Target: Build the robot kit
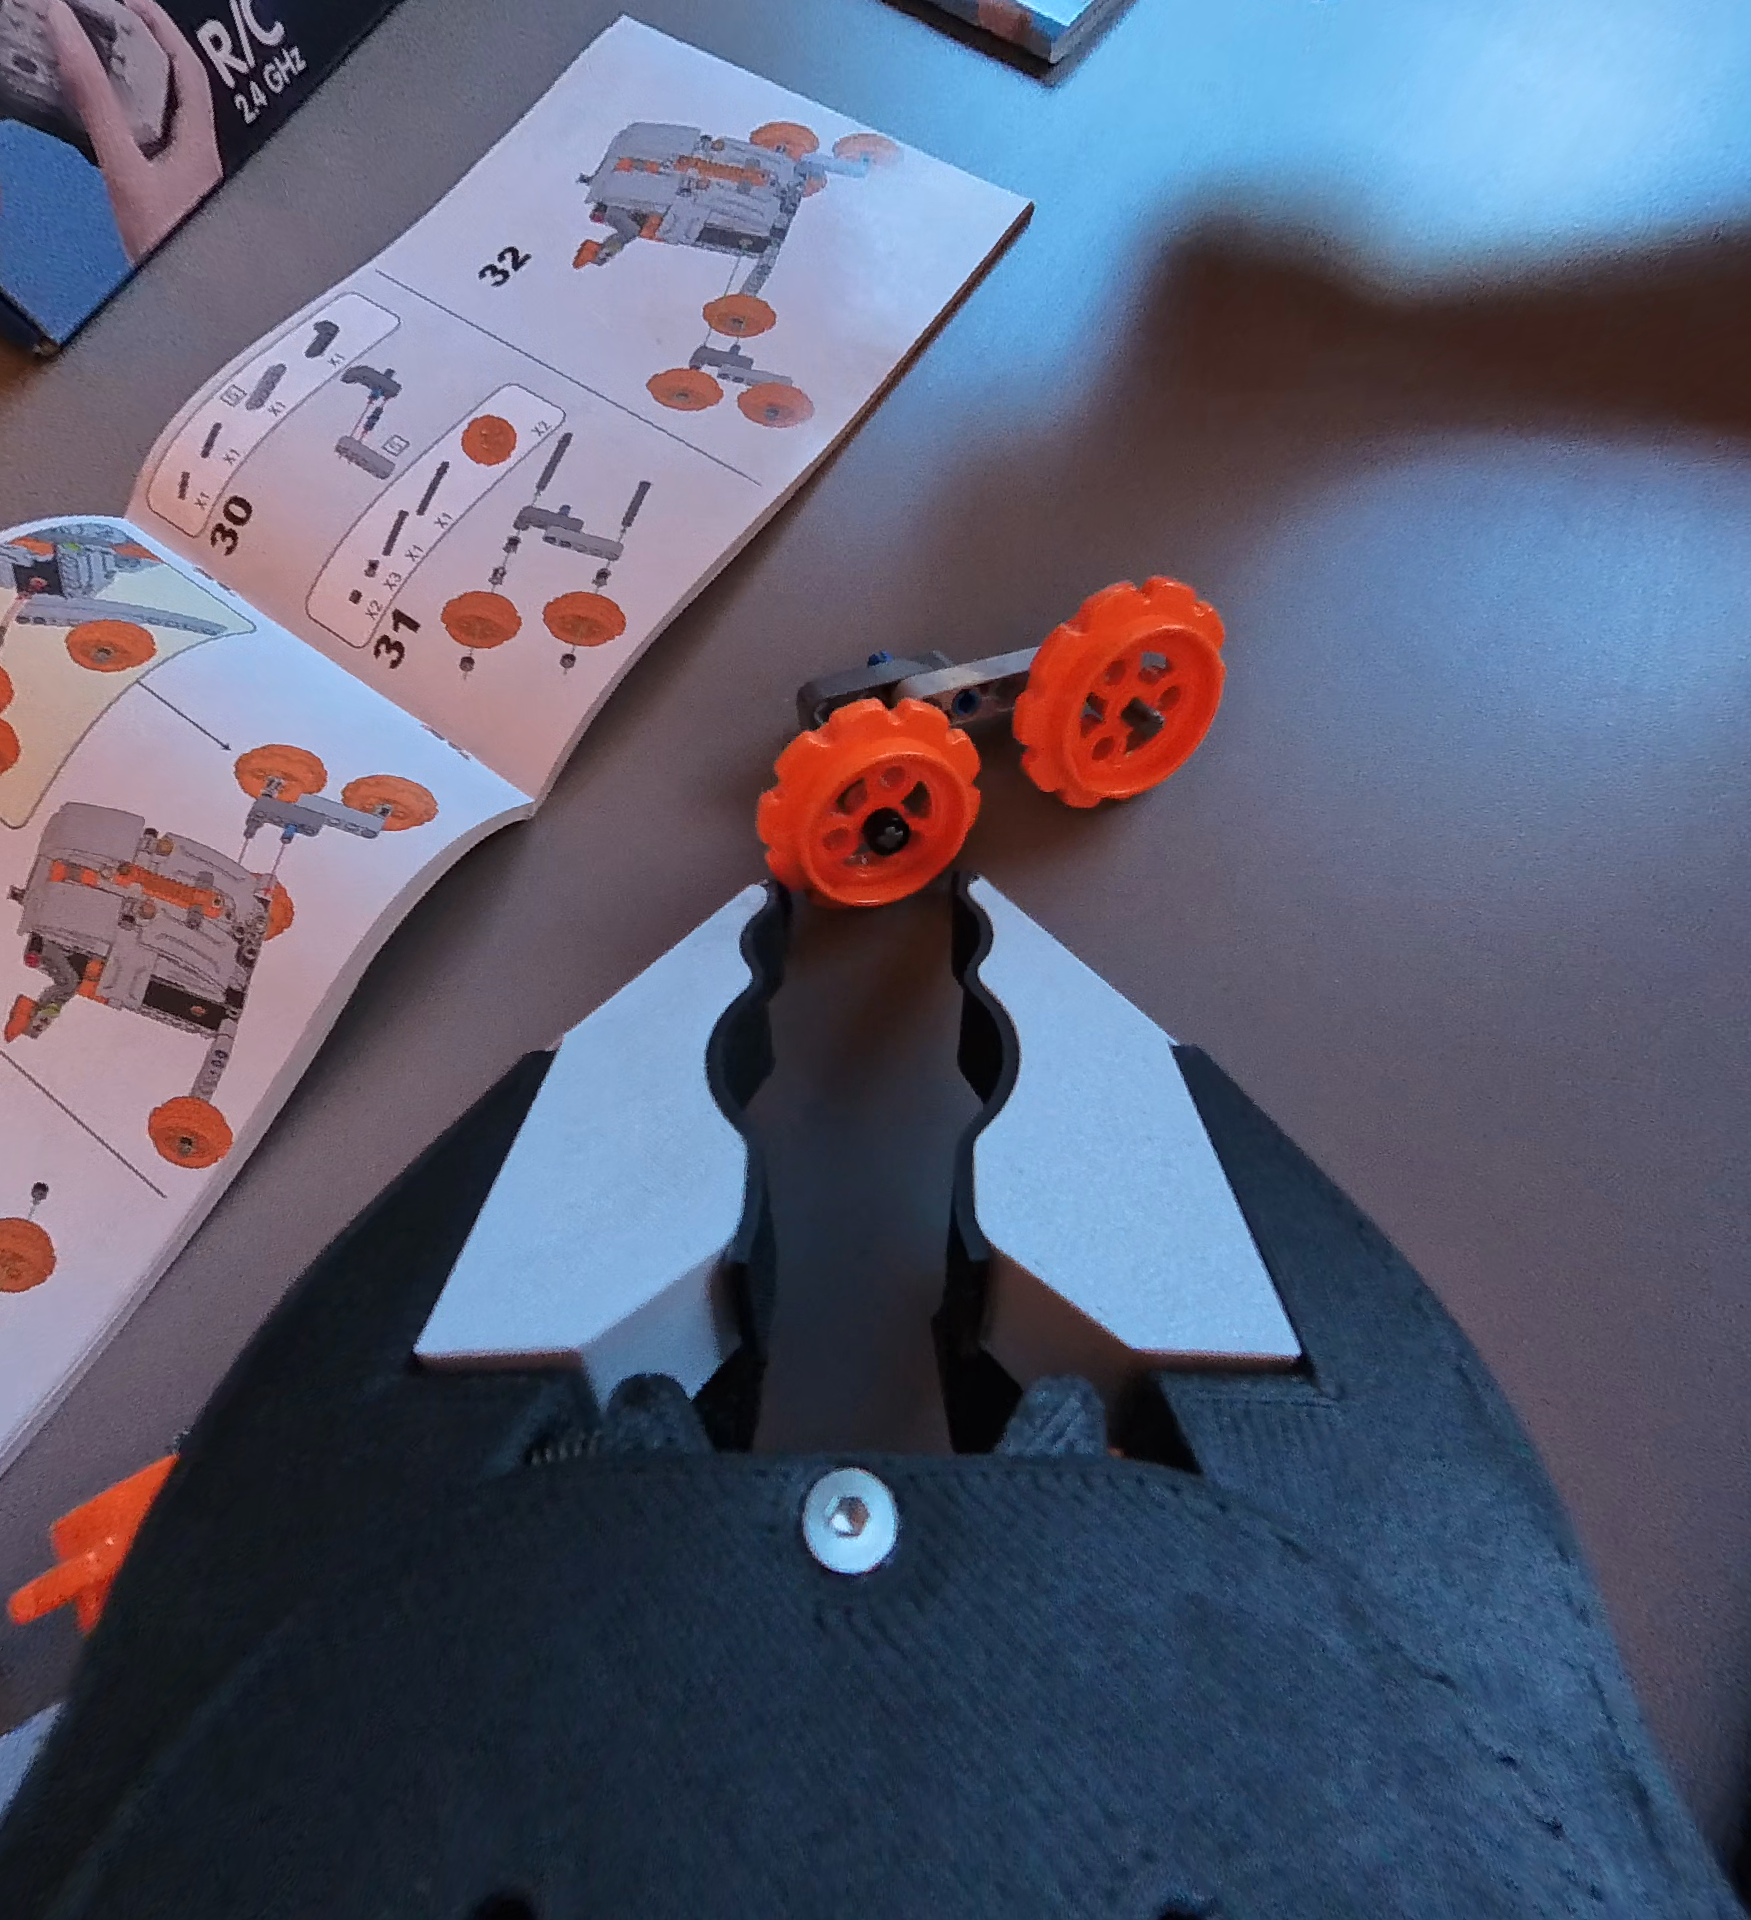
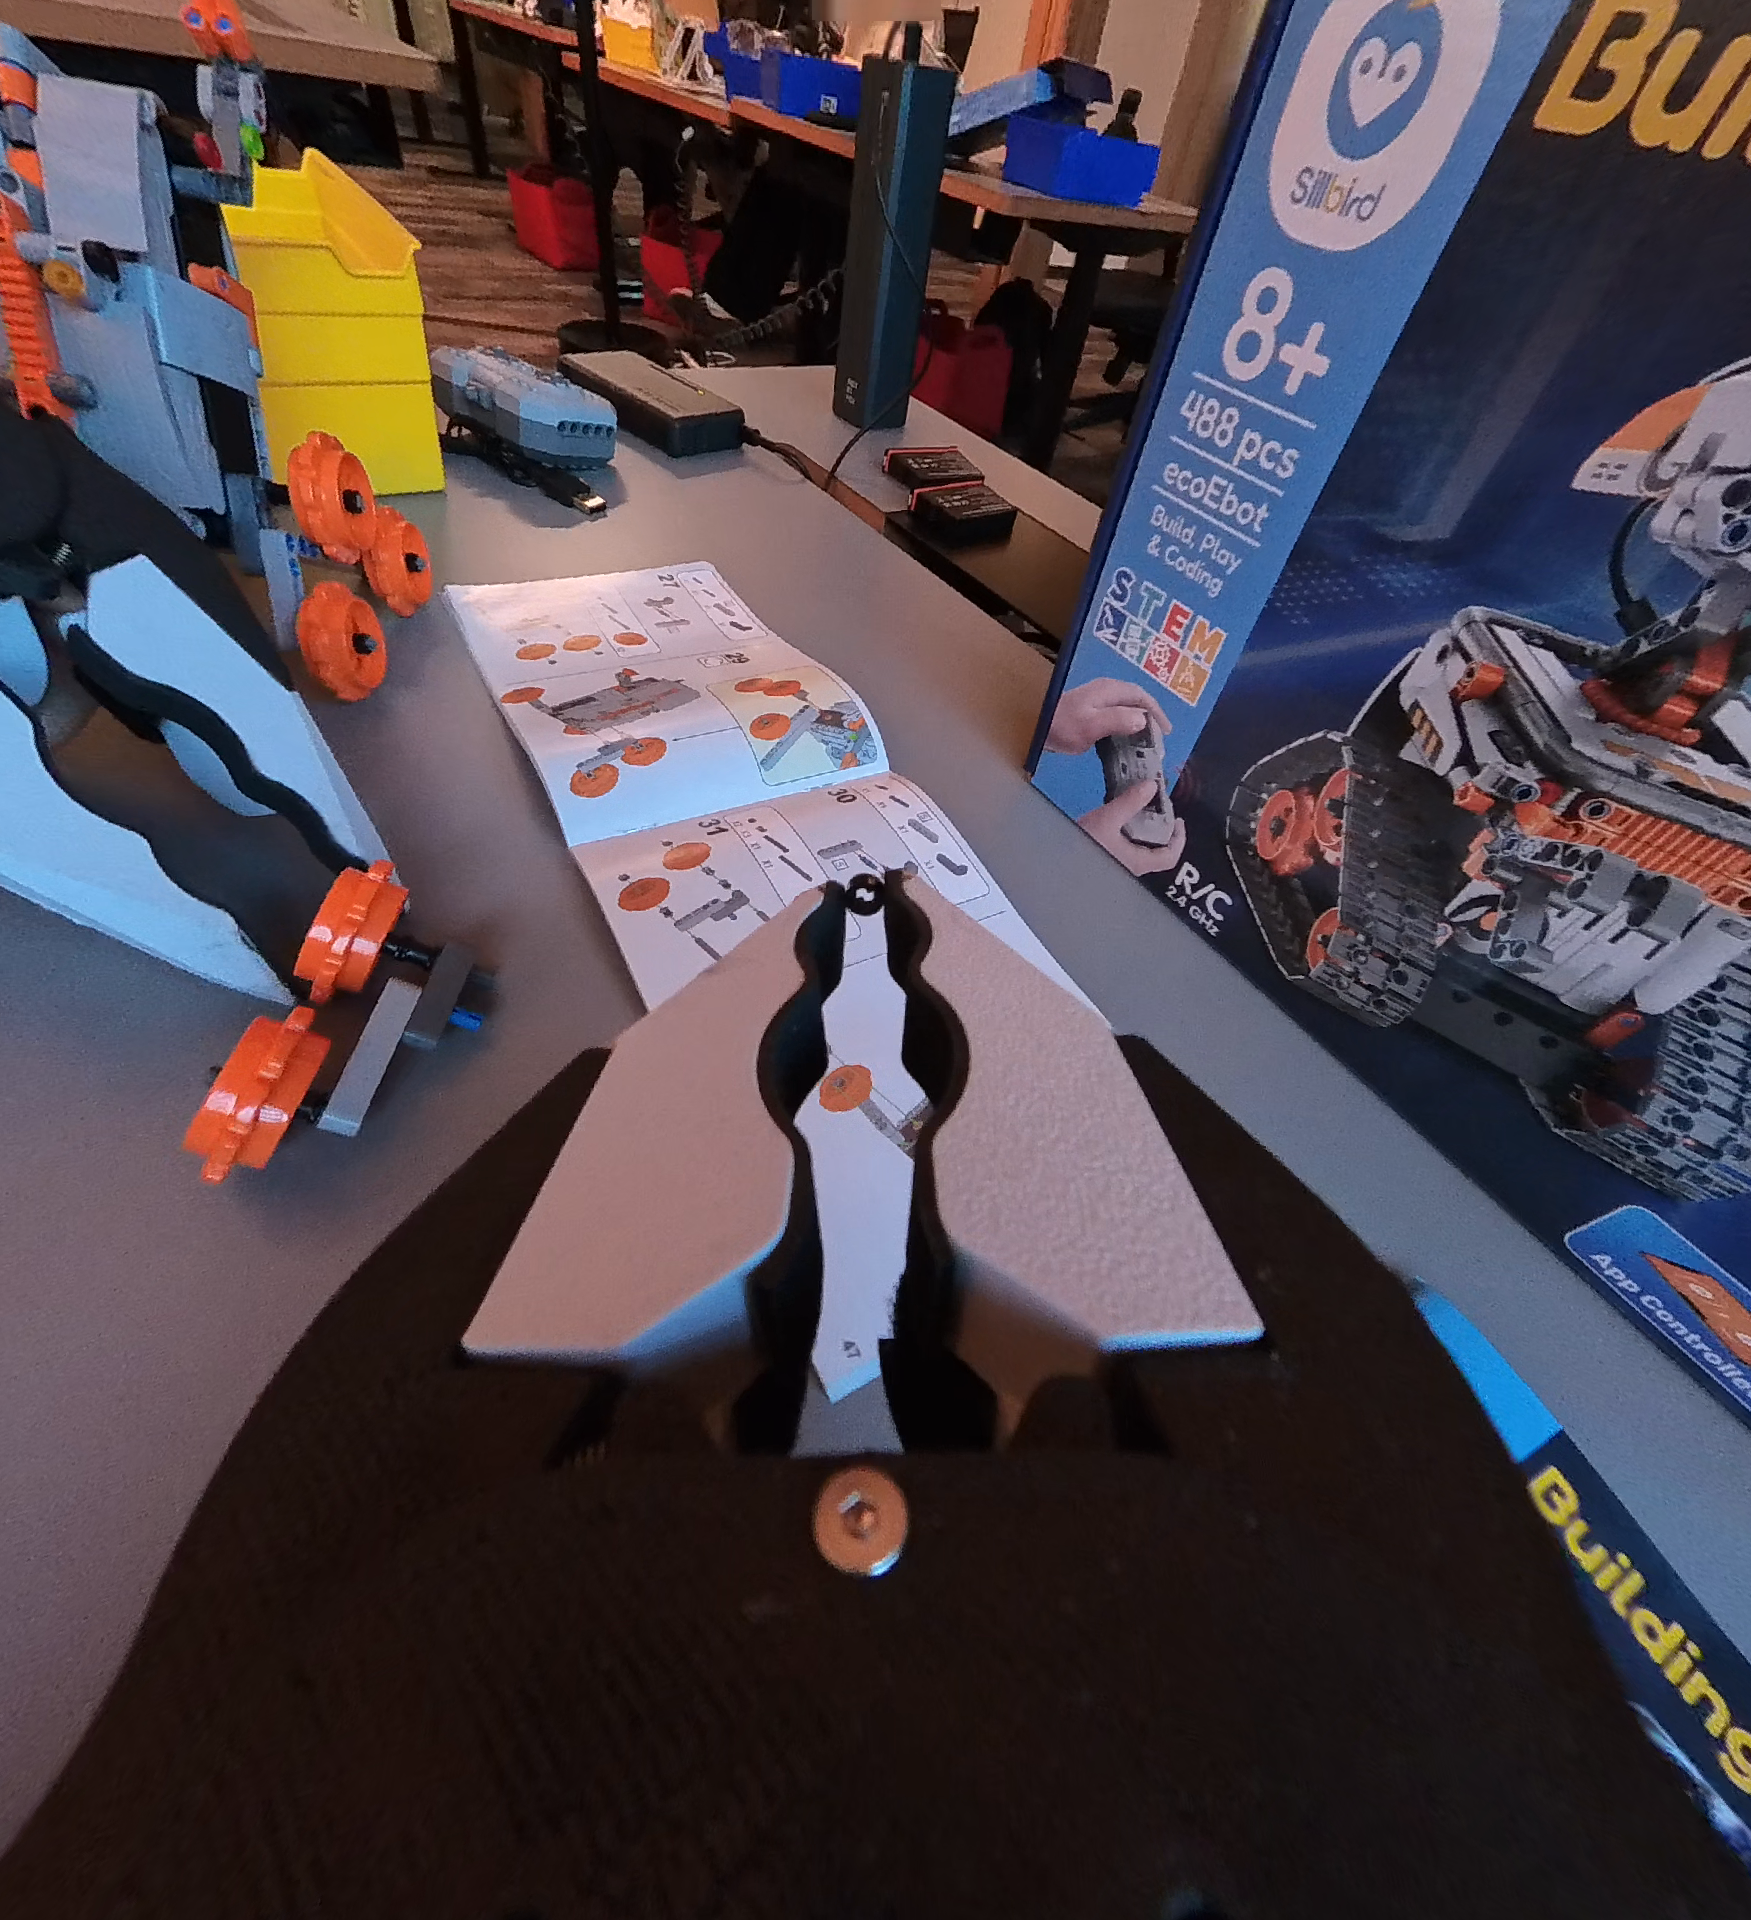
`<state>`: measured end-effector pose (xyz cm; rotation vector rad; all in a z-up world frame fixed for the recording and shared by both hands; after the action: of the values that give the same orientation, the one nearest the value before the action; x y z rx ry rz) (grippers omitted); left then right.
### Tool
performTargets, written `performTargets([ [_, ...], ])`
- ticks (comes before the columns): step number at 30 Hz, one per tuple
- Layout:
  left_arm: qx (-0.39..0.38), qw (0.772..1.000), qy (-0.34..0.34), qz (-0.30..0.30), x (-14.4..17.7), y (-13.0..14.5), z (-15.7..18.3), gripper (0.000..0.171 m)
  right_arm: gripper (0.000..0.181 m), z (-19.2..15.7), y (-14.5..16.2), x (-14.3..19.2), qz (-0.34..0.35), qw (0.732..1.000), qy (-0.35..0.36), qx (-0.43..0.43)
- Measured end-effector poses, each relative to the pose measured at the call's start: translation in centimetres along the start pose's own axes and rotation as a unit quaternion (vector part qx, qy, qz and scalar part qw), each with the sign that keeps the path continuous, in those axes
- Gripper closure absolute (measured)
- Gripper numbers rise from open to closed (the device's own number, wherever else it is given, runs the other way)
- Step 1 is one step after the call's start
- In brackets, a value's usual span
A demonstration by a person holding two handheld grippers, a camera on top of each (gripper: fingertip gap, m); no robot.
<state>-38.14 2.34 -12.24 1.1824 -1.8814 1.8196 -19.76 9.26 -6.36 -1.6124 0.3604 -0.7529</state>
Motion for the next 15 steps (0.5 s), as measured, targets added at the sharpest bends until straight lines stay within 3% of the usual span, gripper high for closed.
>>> performTargets([
  [6, -0.006, 1.0, 0.013, -0.006, 0.3, 0.2, 0.4, 0.142, 0.174, 0.0, 0.1, -0.1, -0.003, 1.0, -0.003, -0.005],
  [8, 0.003, 0.999, 0.042, -0.01, 0.6, 0.0, 1.1, 0.129, 0.175, -0.1, 0.1, -0.1, -0.003, 1.0, -0.004, -0.005],
  [11, 0.001, 0.99, 0.138, -0.028, 1.5, -0.4, 3.6, 0.15, 0.175, -0.1, 0.1, -0.1, -0.004, 1.0, -0.003, -0.003],
  [12, -0.005, 0.988, 0.147, -0.045, 1.8, -0.2, 4.1, 0.15, 0.175, -0.1, 0.1, -0.1, -0.004, 1.0, -0.003, -0.002],
  [15, -0.02, 0.994, 0.096, -0.04, 2.7, -0.4, 3.1, 0.147, 0.175, 0.1, 0.0, 0.0, -0.003, 1.0, 0.001, 0.002],
])
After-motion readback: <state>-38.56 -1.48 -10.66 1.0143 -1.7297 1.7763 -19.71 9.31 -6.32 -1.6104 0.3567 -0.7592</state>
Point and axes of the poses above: each gripper's, where its closed fingertips meet, x back along the fingers, y out of its underside, z = x × y across the jaws, the point moved 6 cm from there along x, back along the fingers, and after that the axes turned 10 degrees about -x, right-handed, at the moved point
